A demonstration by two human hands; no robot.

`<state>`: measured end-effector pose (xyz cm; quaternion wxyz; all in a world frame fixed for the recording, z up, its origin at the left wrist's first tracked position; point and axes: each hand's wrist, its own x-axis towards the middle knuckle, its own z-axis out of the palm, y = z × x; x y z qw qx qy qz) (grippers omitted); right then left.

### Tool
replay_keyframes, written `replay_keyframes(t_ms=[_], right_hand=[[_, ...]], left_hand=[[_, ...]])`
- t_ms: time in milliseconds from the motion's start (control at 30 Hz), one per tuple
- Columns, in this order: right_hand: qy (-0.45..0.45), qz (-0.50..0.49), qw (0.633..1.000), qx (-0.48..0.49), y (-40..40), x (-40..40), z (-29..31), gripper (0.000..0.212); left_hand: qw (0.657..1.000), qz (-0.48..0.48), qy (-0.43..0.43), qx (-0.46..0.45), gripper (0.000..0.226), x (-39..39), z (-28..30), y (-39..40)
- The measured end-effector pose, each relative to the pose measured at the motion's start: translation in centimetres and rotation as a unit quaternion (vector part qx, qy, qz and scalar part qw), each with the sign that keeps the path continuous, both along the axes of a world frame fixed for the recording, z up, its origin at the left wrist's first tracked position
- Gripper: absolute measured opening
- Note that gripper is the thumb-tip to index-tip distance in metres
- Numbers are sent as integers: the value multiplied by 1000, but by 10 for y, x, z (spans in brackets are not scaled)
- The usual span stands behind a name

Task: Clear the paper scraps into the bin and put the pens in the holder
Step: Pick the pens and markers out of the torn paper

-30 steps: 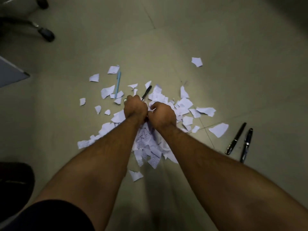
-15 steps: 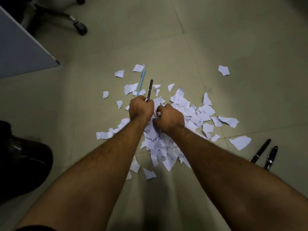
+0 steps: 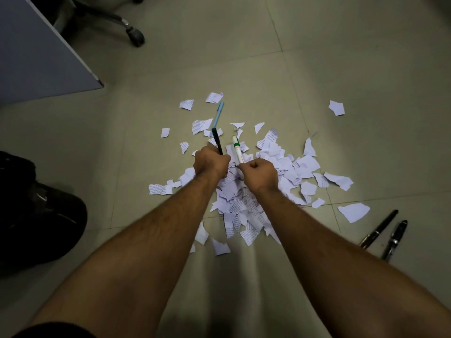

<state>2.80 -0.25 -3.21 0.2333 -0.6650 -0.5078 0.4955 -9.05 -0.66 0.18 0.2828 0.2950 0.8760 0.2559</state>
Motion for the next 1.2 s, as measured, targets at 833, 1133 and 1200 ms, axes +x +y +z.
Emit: replay_keyframes(t_ms=[833,1133,1200], right_hand=[[37,-467,883,-42,-75,230,4,14],[-128,-461,876,-65,-118,271,-6,17],[-145,-454,877,-65,-122,272,-5,15]], left_hand=[[912,-370,-158,-76,29,253,-9,-9],[871,-486,-42,-53,29,312,-30,-27],[867,-494,-30,-52,28,313,-30,-26]])
